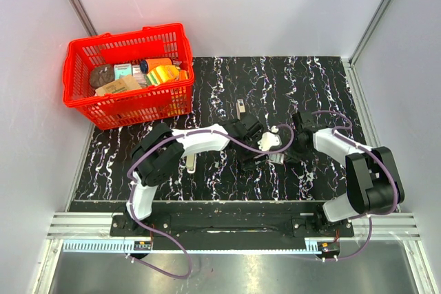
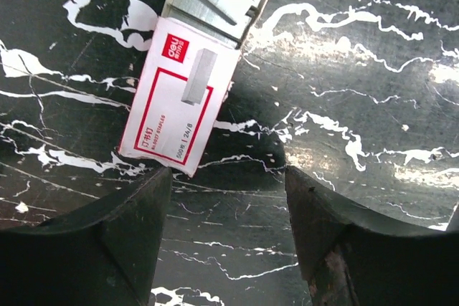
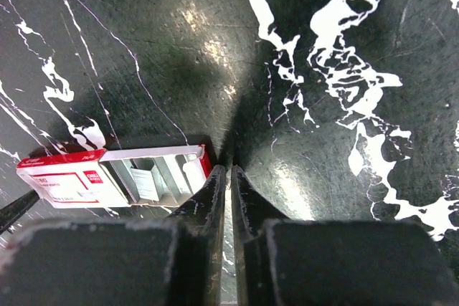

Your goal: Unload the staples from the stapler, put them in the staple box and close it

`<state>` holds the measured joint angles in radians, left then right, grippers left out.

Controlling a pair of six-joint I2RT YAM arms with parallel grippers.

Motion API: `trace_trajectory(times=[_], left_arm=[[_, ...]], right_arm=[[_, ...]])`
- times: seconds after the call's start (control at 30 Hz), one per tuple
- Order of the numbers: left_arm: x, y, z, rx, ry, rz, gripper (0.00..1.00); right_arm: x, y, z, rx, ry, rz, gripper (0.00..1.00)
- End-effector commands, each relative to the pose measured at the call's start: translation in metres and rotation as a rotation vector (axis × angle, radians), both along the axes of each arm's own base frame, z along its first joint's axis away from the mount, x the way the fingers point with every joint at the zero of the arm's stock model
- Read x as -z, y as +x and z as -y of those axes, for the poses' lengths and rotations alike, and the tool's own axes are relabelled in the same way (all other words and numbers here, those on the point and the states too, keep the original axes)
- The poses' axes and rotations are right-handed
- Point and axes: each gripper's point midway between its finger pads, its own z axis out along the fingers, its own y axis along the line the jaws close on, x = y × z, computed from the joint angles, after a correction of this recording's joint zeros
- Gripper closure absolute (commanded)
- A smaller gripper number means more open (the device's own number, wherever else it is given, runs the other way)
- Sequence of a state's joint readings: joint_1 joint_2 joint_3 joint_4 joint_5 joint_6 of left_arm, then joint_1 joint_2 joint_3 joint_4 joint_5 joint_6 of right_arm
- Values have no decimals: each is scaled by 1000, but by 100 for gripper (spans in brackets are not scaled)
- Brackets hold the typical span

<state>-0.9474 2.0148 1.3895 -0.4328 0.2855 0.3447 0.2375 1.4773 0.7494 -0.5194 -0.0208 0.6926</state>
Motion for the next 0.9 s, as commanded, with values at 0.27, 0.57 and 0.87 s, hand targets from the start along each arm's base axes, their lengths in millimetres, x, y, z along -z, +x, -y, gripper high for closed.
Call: trace_trajectory(times=[0.27,0.57,0.87], left_arm=[[-106,37,-30,-117,-156,116,16],[-79,34,-121,-223,4,119,7],[-48,-11,-155,-288,90,-18,14]], right_arm=[[-33,19,15,-67,-111,69,83],[-51,33,15,-77,-125,121,77],[-70,47,15,-67,-138,198,75]])
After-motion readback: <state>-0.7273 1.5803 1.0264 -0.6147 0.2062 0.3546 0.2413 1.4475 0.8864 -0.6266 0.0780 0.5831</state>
